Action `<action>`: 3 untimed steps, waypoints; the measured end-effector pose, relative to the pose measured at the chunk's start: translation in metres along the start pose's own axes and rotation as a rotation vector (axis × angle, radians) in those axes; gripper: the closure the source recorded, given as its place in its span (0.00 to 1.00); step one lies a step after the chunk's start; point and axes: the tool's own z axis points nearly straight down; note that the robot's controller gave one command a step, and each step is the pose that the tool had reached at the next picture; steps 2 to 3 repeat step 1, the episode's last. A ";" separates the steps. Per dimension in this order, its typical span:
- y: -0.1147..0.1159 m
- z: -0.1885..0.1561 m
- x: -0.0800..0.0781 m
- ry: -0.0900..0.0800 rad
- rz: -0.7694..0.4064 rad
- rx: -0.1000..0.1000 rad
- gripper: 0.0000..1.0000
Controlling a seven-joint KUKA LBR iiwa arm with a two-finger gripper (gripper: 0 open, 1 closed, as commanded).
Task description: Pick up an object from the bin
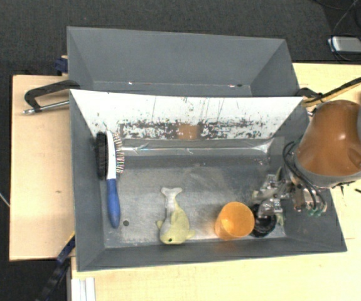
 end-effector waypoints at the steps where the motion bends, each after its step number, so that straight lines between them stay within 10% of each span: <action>1: 0.029 -0.196 -0.008 -0.005 -0.714 0.002 1.00; 3: 0.029 -0.196 -0.008 -0.005 -0.714 0.002 1.00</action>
Offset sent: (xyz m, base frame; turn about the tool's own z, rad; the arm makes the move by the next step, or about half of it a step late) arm 0.0063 0.0281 0.1934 -0.7146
